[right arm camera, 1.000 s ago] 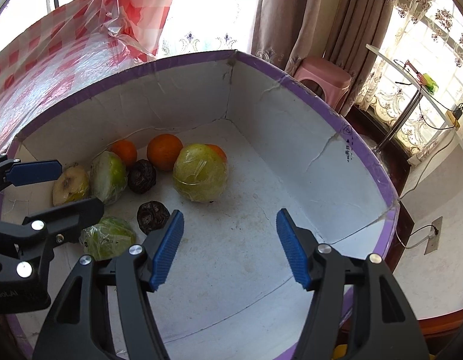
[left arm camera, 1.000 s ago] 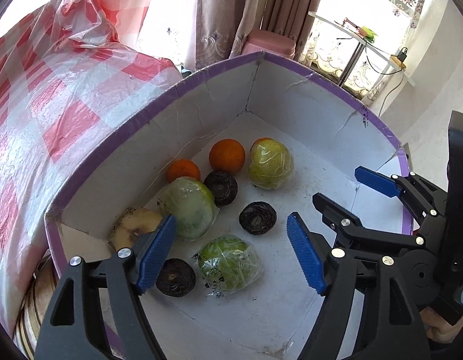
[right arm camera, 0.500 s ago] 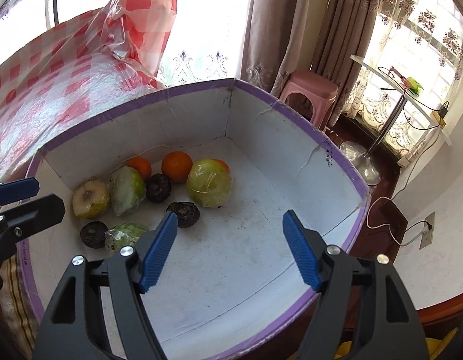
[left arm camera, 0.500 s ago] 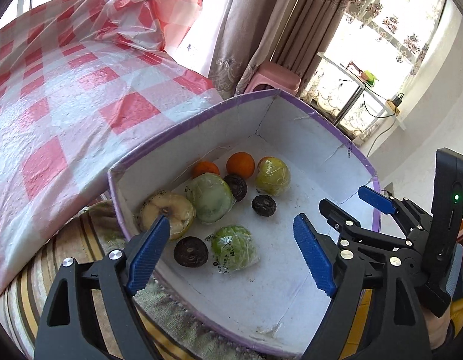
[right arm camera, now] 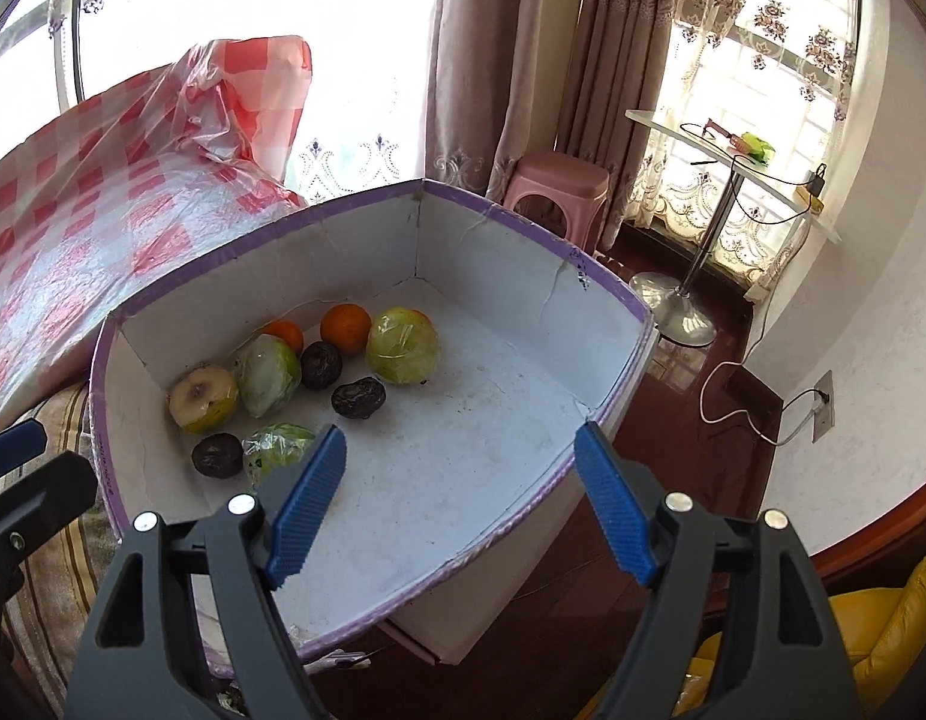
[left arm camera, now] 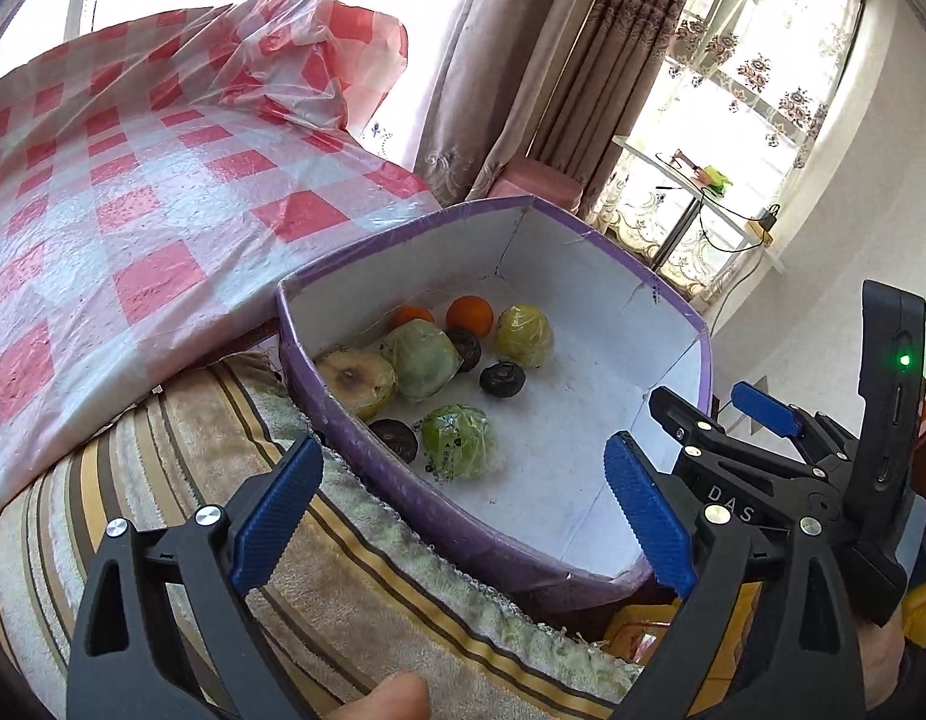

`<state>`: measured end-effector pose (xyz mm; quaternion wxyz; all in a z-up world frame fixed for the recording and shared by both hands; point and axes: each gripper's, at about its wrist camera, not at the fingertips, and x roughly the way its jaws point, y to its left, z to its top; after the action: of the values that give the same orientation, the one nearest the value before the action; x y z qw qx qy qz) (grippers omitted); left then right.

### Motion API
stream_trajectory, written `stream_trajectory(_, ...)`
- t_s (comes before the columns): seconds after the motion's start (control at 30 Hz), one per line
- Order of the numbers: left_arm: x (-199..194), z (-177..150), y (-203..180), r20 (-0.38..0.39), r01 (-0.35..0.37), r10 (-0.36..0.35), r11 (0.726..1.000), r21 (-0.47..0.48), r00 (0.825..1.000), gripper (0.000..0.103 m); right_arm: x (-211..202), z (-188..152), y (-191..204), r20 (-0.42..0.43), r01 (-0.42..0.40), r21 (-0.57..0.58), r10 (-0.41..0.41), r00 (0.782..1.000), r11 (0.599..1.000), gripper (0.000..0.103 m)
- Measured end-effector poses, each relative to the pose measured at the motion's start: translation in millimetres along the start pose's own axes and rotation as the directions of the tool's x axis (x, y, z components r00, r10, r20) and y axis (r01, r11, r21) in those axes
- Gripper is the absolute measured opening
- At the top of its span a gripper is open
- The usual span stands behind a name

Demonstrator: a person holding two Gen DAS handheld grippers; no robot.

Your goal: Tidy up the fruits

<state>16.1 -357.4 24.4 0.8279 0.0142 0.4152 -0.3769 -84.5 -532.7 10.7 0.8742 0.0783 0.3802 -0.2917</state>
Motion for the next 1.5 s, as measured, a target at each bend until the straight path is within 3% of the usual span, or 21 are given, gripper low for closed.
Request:
stream_trajectory(0.3,-3.1,-4.0,-22.0,0.04,-0.038,0.034,0.993,0.116,0.999,0.091,1.1,-1.6,1.3,-0.012,-0.015,0.01,0.015,1.0,1.0,0.078)
stream_trajectory(0.4,-3.6,-2.9,-21.7,0.046,-0.035,0.03,0.993,0.114,0.998,0.092,0.8,-0.8,2.0,-0.009,-0.018,0.009,0.018,1.0,1.0,0.078)
stream_trajectory(0.47,-4.8,-2.9,-22.1,0.051,-0.034,0.028,0.993,0.113,0.998,0.098,0.7,0.3,2.5,-0.006,-0.017,0.006,0.017,1.0,1.0,0.078)
stream_trajectory(1.5,-0.3,-2.7,-16.7,0.04,-0.042,0.039,0.995,0.088,0.998,0.099,1.0,1.9,2.4,-0.005,-0.025,0.006,0.025,1.0,1.0,0.078)
